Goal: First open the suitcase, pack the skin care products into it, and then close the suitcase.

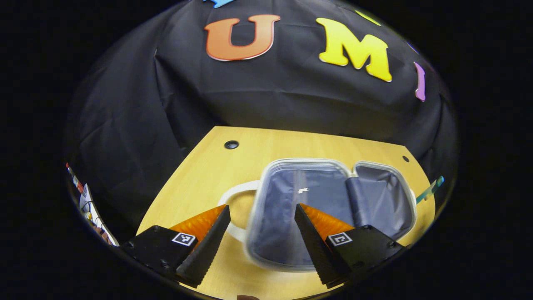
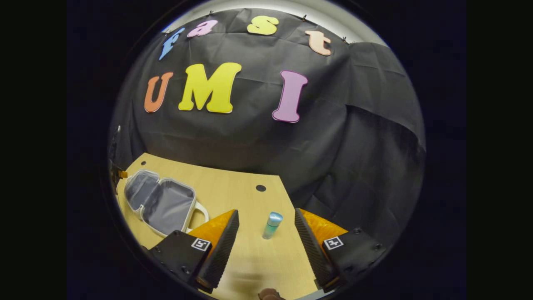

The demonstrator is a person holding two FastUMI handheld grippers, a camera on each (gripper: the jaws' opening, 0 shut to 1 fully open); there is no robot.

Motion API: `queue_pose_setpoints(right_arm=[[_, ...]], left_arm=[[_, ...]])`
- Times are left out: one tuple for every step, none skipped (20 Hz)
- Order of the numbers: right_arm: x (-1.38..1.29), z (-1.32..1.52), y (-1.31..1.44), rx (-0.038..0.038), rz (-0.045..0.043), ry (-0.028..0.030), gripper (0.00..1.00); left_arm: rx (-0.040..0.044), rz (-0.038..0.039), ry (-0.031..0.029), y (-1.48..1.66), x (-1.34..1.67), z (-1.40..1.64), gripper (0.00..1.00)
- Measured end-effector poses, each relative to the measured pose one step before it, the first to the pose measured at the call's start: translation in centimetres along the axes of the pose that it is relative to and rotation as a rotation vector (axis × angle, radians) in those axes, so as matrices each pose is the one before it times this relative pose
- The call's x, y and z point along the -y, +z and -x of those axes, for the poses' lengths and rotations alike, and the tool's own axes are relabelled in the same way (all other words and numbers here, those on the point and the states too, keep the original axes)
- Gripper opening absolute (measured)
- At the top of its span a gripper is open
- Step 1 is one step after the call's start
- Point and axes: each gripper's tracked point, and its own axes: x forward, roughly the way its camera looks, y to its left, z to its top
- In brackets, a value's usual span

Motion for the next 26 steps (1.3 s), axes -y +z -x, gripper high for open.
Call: queue_pose_setpoints(right_arm=[[0.346, -0.159, -0.029, 0.00269, -0.00111, 0.01316, 0.79], [0.277, -0.163, -0.143, 0.00159, -0.00089, 0.01572, 0.79], [0.394, -0.075, -0.111, 0.00164, 0.00407, 0.00894, 0.8], [0.586, -0.128, -0.191, 0.00311, 0.0049, 0.00467, 0.8], [0.554, -0.11, -0.103, 0.00174, -0.0009, 0.01, 0.8], [0.57, -0.002, -0.215, 0.00208, -0.00135, 0.0074, 0.8], [0.679, -0.071, -0.022, 0.00351, 0.00163, 0.00351, 0.8], [0.716, -0.018, -0.064, 0.00468, 0.00183, 0.00361, 0.8], [0.811, -0.02, 0.057, 0.00433, 0.00296, 0.00035, 0.8], [0.831, -0.197, -0.063, 0.00237, 0.00398, -0.00062, 0.8], [0.891, -0.04, -0.055, 0.00389, 0.00277, 0.00006, 0.8], [0.852, -0.092, -0.179, 0.00177, 0.00394, -0.00043, 0.8], [0.841, -0.109, -0.071, -0.00008, 0.00375, 0.00085, 0.8], [0.714, -0.118, -0.261, 0.00025, 0.00352, 0.00234, 0.8], [0.858, -0.138, -0.209, -0.00081, 0.0063, -0.00008, 0.79], [0.791, -0.117, -0.292, -0.00082, 0.00669, 0.0015, 0.8], [0.618, -0.117, -0.273, -0.00187, 0.00548, 0.00354, 0.8], [0.564, -0.263, -0.28, -0.00225, 0.00516, 0.00584, 0.8], [0.495, -0.222, -0.349, -0.00346, 0.00803, 0.00528, 0.8], [0.335, -0.281, -0.47, -0.00652, 0.01047, 0.00532, 0.8], [0.281, -0.237, -0.479, -0.00645, 0.00854, 0.00945, 0.8], [0.14, -0.336, -0.558, -0.00721, 0.00644, 0.01216, 0.79], [0.164, -0.275, -0.449, -0.0088, 0.00607, 0.01096, 0.8], [0.246, -0.332, -0.55, -0.00829, 0.00334, 0.01101, 0.8], [0.207, -0.183, -0.53, -0.00877, 0.0018, 0.00983, 0.8], [0.072, -0.424, -0.507, -0.00798, 0.00336, 0.00874, 0.8]], left_arm=[[0.00727, -0.00334, -0.02195, 0.471, 1.999, 0.819, 0.99], [0.00809, -0.00515, -0.02167, 0.315, 2.085, 0.732, 0.99], [0.01146, -0.01205, -0.02041, 0.076, 2.098, 0.415, 0.99], [0.01173, -0.01501, -0.01057, 0.161, 2.093, 0.286, 0.99], [0.01492, -0.01432, -0.01022, 0.163, 1.763, 0.067, 0.99], [0.01676, -0.0081, -0.0133, 0.323, 1.753, 0.177, 0.99], [0.01818, -0.00401, -0.01861, 0.496, 2.282, 0.293, 0.99], [0.0229, -0.00096, -0.02417, 0.612, 2.211, 0.271, 0.99], [0.02661, -0.00287, -0.02898, 0.654, 2.285, 0.172, 0.99], [0.02967, -0.00779, -0.02529, 0.527, 2.146, 0.072, 0.99], [0.02458, -0.0135, -0.03135, 0.438, 2.153, -0.193, 0.99], [0.02054, -0.01556, -0.03279, 0.274, 2.181, -0.154, 0.99], [0.01479, -0.01247, -0.03487, 0.288, 2.323, 0.016, 0.99], [0.01436, -0.01035, -0.02907, 0.016, 2.067, -0.368, 0.99], [-0.00193, -0.00625, -0.02299, -0.214, 1.859, -0.344, 0.99], [0.00096, -0.00494, -0.00153, -0.156, 1.36, -0.243, 0.99], [0.00231, -0.00038, -0.00956, -0.112, 1.592, -0.404, 0.99], [0.00087, 0.00217, -0.02427, -0.357, 1.931, -0.327, 0.99], [-0.00144, -0.00263, -0.02106, -0.431, 1.914, -0.474, 0.99], [-0.02111, -0.00808, -0.01996, -0.947, 1.597, -0.441, 0.99], [-0.02239, -0.00456, -0.01942, -1.185, 1.507, -0.436, 0.99], [-0.02939, 0.00099, -0.03031, -1.225, 1.531, -0.615, 0.99], [-0.02152, 0.00066, -0.01838, -0.987, 1.284, -1.044, 0.99], [-0.02651, 0.00094, -0.01539, -1.048, 0.968, -1.05, 0.99], [-0.02093, 0.00334, -0.00865, -0.895, 0.628, -1.386, 0.99], [-0.02543, 0.00801, -0.00191, -1.065, 0.542, -1.291, 0.99]])
